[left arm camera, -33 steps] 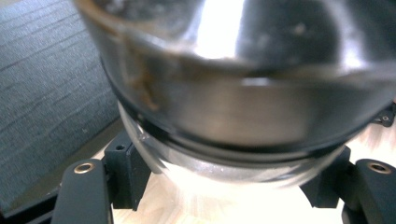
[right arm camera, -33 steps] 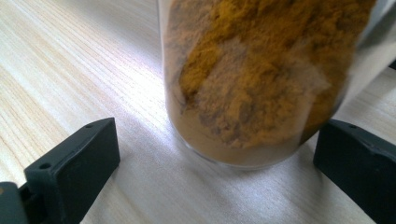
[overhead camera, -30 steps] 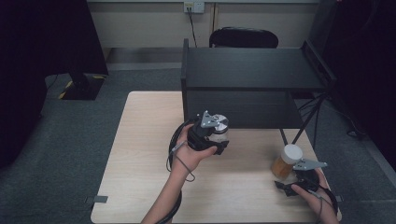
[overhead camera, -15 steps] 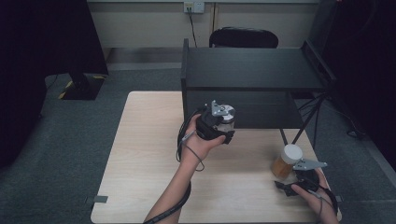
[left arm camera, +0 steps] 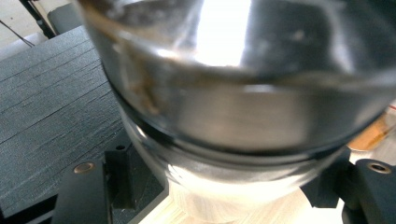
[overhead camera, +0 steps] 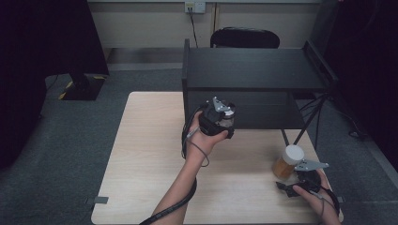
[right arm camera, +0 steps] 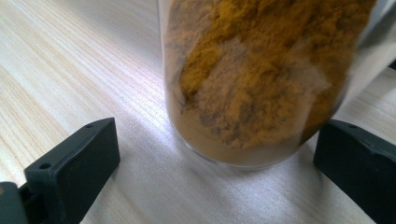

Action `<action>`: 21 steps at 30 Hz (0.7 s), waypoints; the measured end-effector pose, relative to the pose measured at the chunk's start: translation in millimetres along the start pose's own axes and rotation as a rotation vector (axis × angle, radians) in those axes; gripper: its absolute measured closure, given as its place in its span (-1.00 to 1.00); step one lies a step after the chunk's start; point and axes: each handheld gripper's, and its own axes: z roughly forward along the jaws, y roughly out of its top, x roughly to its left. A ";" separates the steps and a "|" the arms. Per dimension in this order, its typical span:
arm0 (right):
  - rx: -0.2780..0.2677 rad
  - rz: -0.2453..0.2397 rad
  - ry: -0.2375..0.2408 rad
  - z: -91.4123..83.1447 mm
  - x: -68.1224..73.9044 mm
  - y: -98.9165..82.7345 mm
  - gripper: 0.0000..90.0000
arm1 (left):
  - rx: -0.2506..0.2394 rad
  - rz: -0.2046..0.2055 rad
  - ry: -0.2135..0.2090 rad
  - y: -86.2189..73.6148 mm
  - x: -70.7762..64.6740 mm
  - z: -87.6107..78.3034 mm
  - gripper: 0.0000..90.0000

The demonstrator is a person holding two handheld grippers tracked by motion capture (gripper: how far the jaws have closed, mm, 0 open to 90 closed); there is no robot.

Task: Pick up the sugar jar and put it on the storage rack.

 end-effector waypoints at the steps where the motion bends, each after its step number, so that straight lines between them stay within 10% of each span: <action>1: 0.000 0.000 0.000 0.0 0.0 0.0 -1.00 | -0.001 -0.006 0.000 0.0 0.7 1.9 -0.32; 21: 0.000 0.000 0.000 0.0 0.0 -0.1 -1.00 | -0.017 -0.035 0.027 6.6 1.4 17.2 -0.32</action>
